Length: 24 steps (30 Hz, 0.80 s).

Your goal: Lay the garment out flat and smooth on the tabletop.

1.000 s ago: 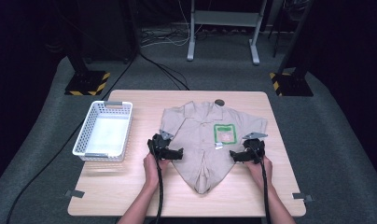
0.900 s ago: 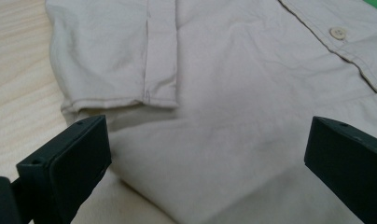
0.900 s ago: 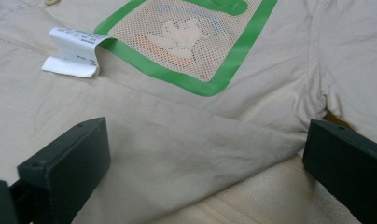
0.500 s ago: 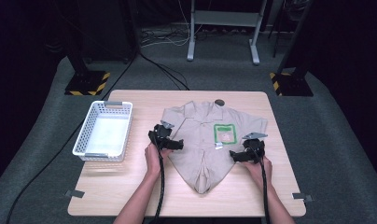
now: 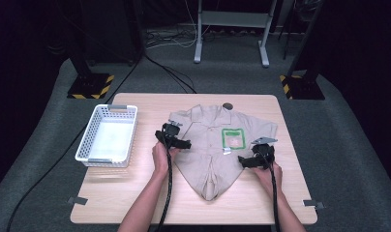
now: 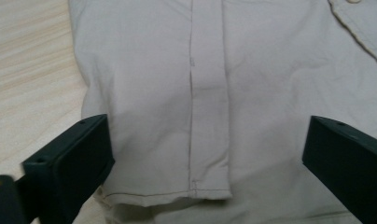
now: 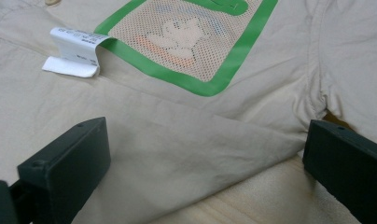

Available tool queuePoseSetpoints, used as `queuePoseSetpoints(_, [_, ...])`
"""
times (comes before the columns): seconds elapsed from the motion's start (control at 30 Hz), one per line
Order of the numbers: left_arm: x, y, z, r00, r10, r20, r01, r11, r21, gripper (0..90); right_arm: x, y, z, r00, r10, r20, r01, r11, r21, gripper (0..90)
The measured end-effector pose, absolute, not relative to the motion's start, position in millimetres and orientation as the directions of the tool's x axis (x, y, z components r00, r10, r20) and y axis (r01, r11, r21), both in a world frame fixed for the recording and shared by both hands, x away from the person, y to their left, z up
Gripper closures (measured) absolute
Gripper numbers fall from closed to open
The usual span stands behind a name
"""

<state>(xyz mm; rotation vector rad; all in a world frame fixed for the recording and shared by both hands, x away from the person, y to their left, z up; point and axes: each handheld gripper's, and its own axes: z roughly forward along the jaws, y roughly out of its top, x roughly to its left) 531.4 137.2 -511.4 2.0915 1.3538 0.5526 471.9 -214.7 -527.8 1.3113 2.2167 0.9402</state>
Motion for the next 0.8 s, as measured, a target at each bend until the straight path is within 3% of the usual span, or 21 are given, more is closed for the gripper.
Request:
queuePoseSetpoints(0.43, [530.7,137.0,-509.3,0.412,0.910,0.043,0.674,-0.336,0.658,45.8,471.6,-214.5,-527.8,-0.482,0.876,0.000,0.610,0.335,0.718,0.0])
queuePoseSetpoints(0.53, [530.2,136.5,-508.9,0.412,0.911,0.012,0.680,-0.317,0.661,60.5,471.6,-214.4,-527.8,-0.481,0.877,0.000,0.609,0.335,0.719,0.0])
queuePoseSetpoints(0.8, [529.6,135.2,-509.6,0.405,0.914,0.029,0.671,-0.319,0.670,81.8,471.4,-214.5,-527.9,-0.481,0.877,-0.002,0.608,0.335,0.720,0.0])
